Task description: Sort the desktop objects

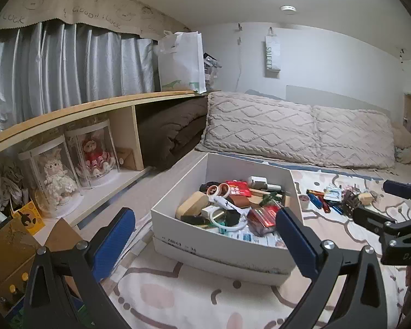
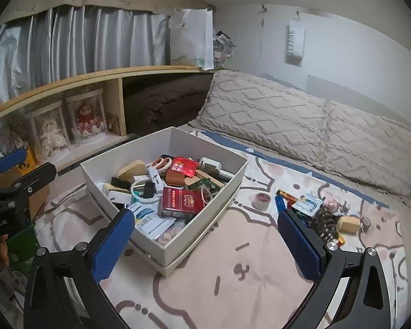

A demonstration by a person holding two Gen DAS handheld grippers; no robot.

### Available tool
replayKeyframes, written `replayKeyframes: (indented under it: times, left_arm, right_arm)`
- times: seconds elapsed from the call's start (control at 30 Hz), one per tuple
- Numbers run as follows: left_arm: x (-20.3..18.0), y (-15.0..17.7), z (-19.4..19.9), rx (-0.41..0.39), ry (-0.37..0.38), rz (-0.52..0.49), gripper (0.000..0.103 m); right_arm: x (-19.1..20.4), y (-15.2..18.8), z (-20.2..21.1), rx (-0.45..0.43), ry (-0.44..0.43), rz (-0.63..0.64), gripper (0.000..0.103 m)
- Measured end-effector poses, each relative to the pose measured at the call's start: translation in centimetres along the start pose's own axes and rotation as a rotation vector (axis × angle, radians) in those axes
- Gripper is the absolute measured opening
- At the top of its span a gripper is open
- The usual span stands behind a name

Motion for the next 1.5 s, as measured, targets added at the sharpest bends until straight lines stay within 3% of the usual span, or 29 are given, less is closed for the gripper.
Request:
replayKeyframes:
  times: [0.43, 0.63, 1.5]
  left_arm:
    - [-1.4, 1.5, 4.4, -0.029, 0.030, -0.072, 0.103]
    - [-1.5, 2.5, 5.4, -0.023, 0.091, -0.055, 0.103]
    - [-3.4, 4.9, 6.3, 0.016, 0.126, -0.102, 0.103]
  right_arm:
    - [-0.6, 2.2, 5.9, -0.031, 0.045, -0.034, 0.103]
    - [-1.0, 3.3, 7.7, -0.041, 0.064, -0.042, 0.103]
    - [-1.1, 6.6, 9.6, -0.032, 0.106, -0.089, 0.103]
Point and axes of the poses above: each gripper's, at about its wrist camera, not at the fingertips, and z roughly against the way its jaws point, x to its left, y to its underside, the point moved 7 cm from there along -z, roughly the way its jaws point
